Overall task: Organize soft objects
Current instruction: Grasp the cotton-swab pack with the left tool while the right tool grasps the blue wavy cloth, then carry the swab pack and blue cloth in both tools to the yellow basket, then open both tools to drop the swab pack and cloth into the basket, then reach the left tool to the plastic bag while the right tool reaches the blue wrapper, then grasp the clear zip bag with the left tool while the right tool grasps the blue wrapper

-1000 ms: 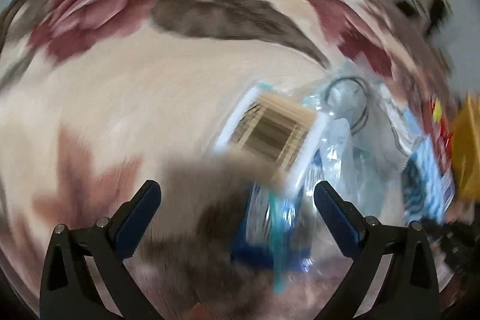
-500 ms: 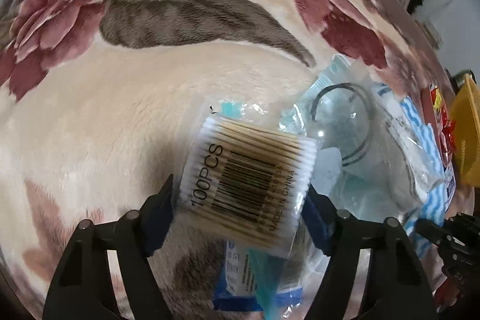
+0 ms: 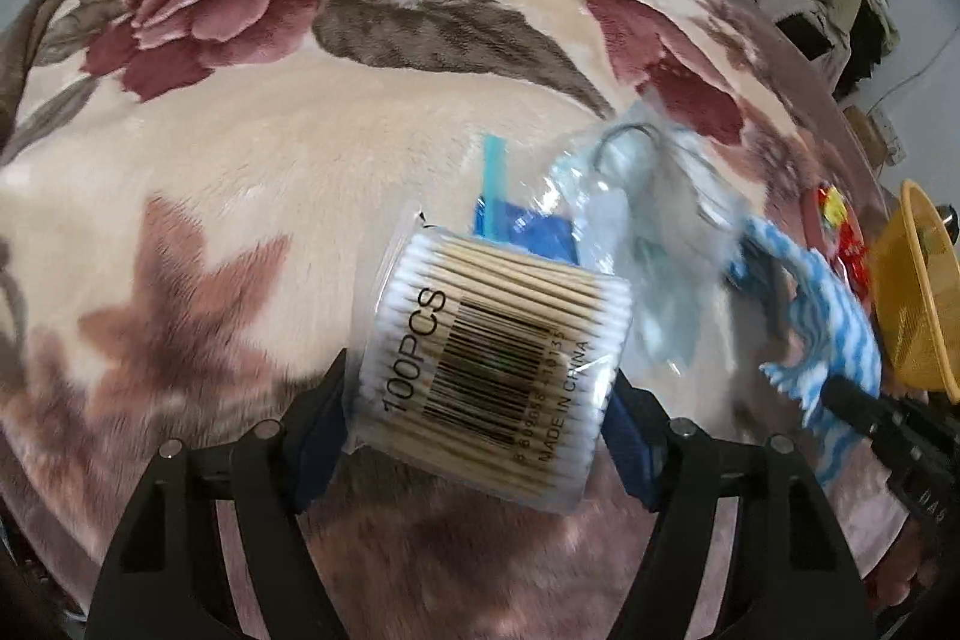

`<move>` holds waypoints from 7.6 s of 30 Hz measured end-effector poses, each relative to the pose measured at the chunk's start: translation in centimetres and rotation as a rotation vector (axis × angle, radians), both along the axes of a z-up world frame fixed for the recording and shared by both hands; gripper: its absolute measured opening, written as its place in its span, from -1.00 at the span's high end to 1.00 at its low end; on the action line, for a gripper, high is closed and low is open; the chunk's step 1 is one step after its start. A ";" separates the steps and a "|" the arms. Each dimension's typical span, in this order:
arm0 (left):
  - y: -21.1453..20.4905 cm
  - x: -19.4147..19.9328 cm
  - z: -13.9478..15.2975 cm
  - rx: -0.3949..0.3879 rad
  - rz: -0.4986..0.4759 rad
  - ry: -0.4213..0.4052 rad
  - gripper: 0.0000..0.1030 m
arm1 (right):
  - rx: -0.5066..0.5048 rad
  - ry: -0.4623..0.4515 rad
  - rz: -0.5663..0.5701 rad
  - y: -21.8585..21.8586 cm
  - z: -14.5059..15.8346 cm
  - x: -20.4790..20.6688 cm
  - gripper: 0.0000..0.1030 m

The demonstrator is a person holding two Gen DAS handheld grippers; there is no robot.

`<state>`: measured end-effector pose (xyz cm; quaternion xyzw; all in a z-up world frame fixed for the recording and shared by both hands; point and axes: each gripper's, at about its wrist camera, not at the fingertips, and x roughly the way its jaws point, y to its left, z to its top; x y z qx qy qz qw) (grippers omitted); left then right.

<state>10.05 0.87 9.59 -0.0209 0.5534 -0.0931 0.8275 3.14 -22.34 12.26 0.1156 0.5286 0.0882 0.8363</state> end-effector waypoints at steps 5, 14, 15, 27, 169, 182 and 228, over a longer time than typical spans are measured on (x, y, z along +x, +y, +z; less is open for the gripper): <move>-1.5 -3.5 2.0 0.027 -0.006 -0.033 -0.48 | 0.007 -0.032 -0.006 -0.1 1.8 -2.0 0.79; -4.2 -8.1 4.6 0.036 -0.040 -0.070 -0.48 | 0.021 -0.070 -0.019 -1.0 3.8 -5.8 0.79; -4.5 -8.4 4.8 0.037 -0.044 -0.074 -0.48 | 0.024 -0.077 -0.022 -1.2 4.1 -6.3 0.79; -9.8 -10.3 7.1 0.043 -0.116 -0.110 -0.48 | 0.039 -0.143 -0.092 -5.4 6.8 -9.9 0.79; 7.2 2.2 -4.2 -0.098 0.228 0.075 0.76 | -0.246 -0.045 0.075 0.5 -1.5 5.1 -1.00; 8.6 2.3 -3.4 -0.138 0.227 0.053 -0.28 | -0.345 0.076 0.216 3.0 -6.2 10.1 0.28; 2.4 -2.0 3.2 -0.099 0.060 -0.051 0.93 | 0.011 -0.051 0.120 1.8 1.0 1.7 0.37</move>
